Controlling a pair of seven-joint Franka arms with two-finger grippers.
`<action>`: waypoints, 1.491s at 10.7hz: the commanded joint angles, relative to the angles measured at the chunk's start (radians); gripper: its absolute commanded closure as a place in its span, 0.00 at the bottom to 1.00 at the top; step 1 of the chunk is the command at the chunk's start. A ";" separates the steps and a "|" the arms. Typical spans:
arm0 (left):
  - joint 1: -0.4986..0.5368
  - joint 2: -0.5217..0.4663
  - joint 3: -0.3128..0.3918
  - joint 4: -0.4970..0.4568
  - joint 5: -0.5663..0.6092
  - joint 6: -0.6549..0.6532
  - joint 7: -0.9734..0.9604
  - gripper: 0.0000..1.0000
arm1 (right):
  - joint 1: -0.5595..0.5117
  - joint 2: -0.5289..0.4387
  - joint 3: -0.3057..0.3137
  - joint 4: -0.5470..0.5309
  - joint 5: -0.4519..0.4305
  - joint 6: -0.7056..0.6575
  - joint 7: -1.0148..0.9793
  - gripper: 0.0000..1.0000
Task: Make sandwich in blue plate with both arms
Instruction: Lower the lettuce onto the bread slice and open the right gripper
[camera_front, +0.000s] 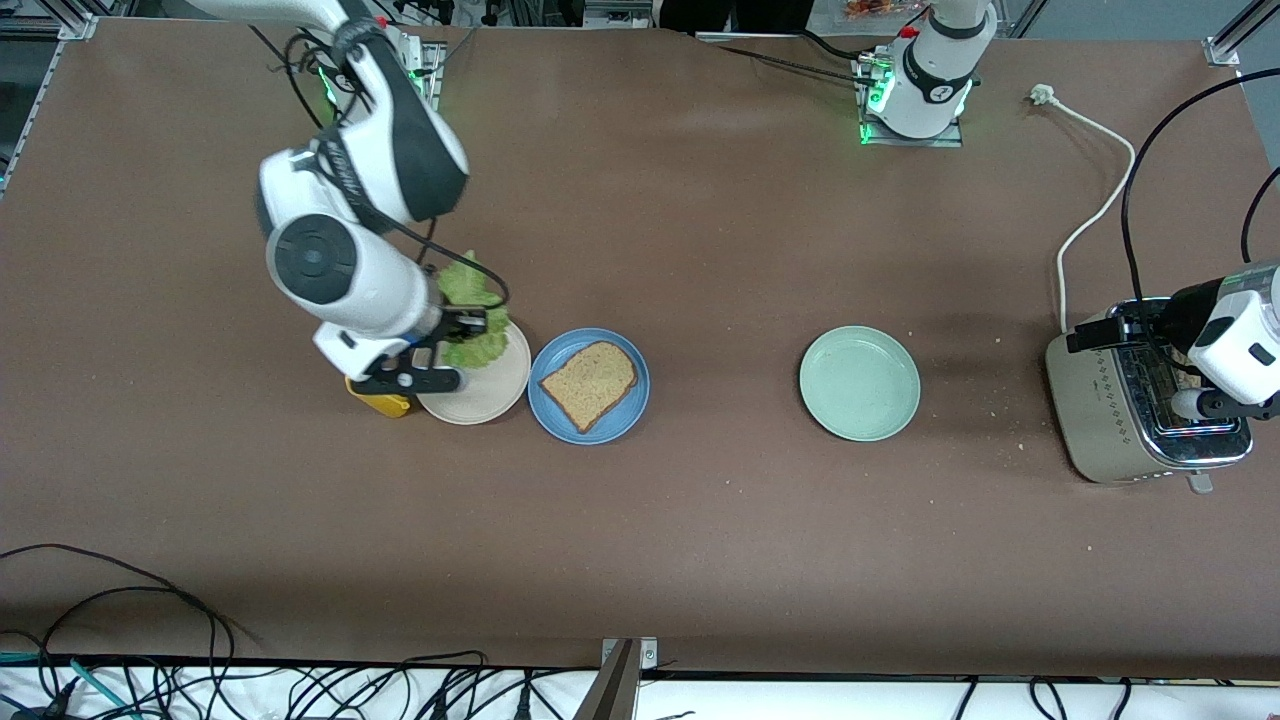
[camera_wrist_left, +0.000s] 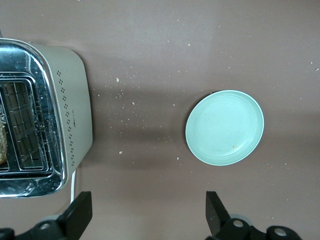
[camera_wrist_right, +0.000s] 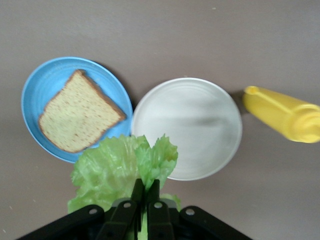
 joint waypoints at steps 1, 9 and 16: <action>0.003 -0.012 -0.001 -0.001 0.018 -0.012 0.024 0.00 | 0.065 0.153 -0.014 0.154 0.019 0.054 0.158 1.00; 0.006 -0.014 -0.003 0.002 0.018 -0.012 0.024 0.00 | 0.134 0.335 -0.012 0.180 0.010 0.344 0.364 1.00; 0.003 -0.011 -0.001 0.001 0.018 -0.012 0.025 0.00 | 0.145 0.379 -0.014 0.179 -0.009 0.407 0.386 1.00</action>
